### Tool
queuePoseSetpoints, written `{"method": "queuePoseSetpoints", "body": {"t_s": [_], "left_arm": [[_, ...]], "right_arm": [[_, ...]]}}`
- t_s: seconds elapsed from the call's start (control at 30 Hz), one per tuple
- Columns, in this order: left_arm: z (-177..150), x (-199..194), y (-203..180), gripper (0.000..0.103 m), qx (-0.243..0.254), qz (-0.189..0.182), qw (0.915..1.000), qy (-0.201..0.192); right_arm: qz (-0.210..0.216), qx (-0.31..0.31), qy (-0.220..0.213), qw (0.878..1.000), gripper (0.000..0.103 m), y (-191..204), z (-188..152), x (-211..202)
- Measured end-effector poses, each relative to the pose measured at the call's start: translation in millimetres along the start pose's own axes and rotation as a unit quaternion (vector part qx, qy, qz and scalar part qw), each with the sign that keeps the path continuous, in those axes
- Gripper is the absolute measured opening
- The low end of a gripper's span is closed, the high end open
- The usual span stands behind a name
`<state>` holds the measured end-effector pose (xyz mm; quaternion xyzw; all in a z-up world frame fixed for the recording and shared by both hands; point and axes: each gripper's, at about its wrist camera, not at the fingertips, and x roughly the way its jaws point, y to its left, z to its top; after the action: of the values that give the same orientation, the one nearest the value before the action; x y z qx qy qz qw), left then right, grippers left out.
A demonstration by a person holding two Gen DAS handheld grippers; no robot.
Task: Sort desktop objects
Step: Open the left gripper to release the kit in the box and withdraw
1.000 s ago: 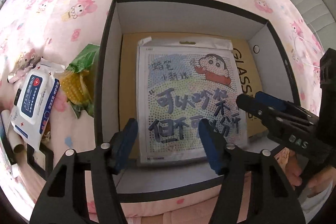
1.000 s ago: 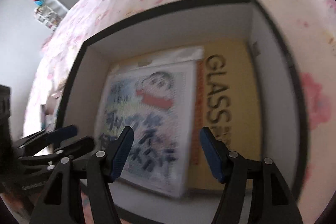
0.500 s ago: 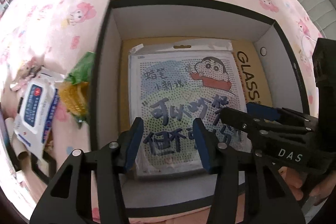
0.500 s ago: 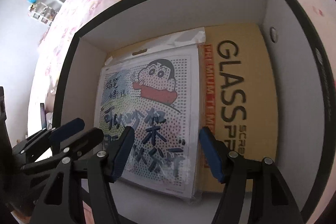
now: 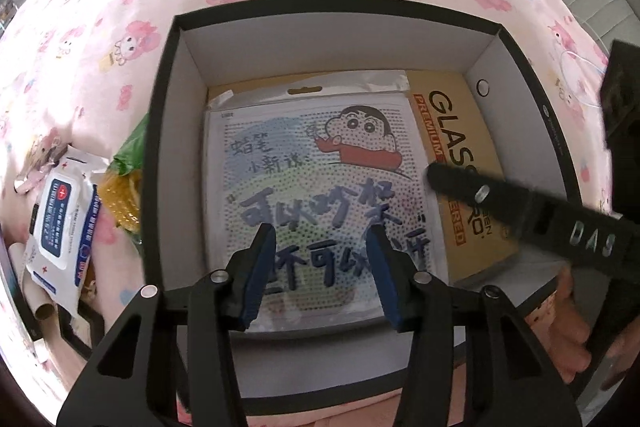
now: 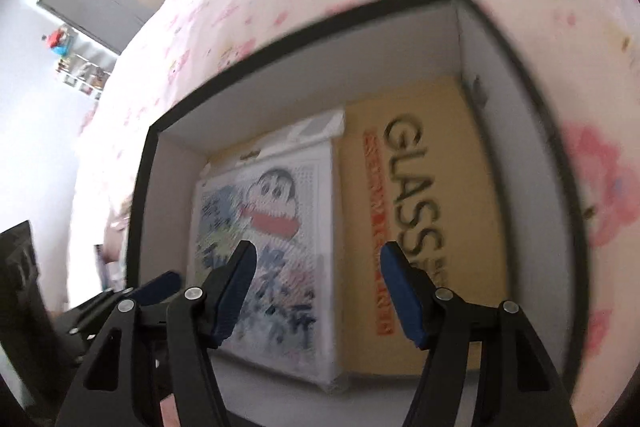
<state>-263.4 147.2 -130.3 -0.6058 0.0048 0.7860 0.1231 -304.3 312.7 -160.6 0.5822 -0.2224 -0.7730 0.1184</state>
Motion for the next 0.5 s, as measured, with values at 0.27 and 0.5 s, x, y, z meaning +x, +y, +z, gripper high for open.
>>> {"method": "queuePoseSetpoints", "body": {"t_s": [0.27, 0.5], "left_arm": [[-8.6, 5.1, 6.9, 0.048, -0.001, -0.003, 0.9999, 0.012], [-12.1, 17.1, 9.2, 0.048, -0.015, -0.011, 0.9997, 0.018]], "right_arm": [[0.023, -0.018, 0.046, 0.998, 0.065, 10.1, -6.9, 16.0], [0.051, -0.007, 0.034, 0.998, 0.065, -1.6, -7.2, 5.5]]}}
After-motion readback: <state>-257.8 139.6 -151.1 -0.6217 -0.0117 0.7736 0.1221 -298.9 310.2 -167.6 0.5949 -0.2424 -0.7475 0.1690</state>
